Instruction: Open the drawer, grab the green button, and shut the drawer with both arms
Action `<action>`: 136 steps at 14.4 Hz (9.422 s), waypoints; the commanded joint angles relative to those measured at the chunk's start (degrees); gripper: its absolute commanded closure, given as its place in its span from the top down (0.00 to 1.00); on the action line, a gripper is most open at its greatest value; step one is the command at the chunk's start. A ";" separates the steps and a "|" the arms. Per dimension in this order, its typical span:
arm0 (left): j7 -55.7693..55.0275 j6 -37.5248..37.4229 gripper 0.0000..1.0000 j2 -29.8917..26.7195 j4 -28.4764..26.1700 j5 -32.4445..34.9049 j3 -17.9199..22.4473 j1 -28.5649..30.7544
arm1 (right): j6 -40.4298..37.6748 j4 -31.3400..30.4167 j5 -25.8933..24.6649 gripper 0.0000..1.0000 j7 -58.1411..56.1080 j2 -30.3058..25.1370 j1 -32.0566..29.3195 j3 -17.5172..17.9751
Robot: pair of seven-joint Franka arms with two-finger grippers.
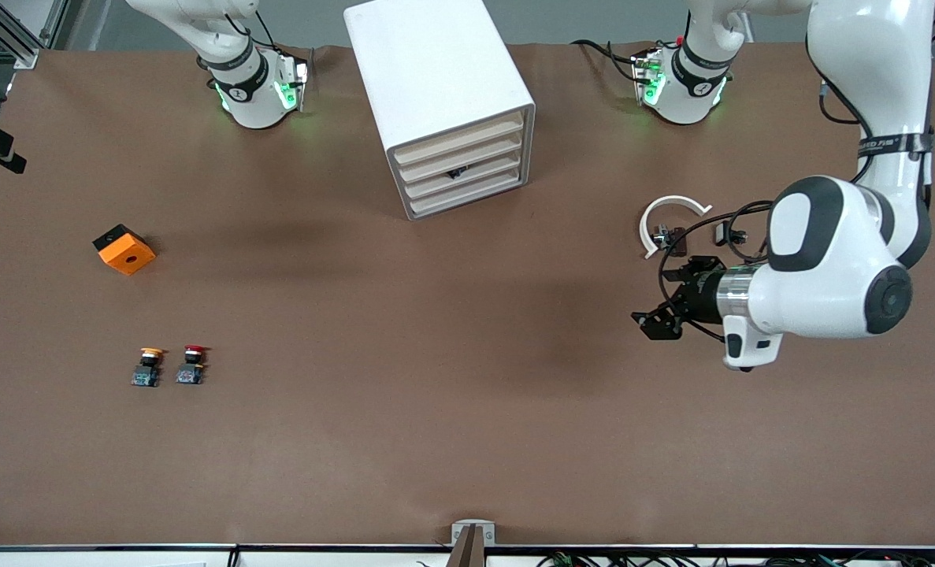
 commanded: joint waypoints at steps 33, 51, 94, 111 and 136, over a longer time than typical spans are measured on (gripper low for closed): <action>-61.09 -20.31 0.45 26.28 0.97 -22.08 -0.49 -19.10 | 1.50 3.99 -0.21 1.00 -1.51 4.85 -2.10 0.18; -61.01 -22.24 0.12 27.95 -1.75 -22.17 -2.60 -23.67 | 5.55 4.17 2.07 1.00 -0.37 13.73 -2.98 0.18; -32.48 -10.64 1.00 24.09 2.91 -16.90 -1.81 -5.39 | 37.44 4.34 6.82 1.00 97.62 36.83 55.29 0.45; 5.34 16.59 1.00 23.47 9.23 7.97 -1.63 -7.50 | 38.24 3.73 4.88 1.00 96.66 42.73 60.04 0.54; 8.07 26.36 1.00 17.93 10.03 20.37 -2.51 -16.55 | 38.33 4.34 5.06 0.24 95.52 43.17 60.83 0.62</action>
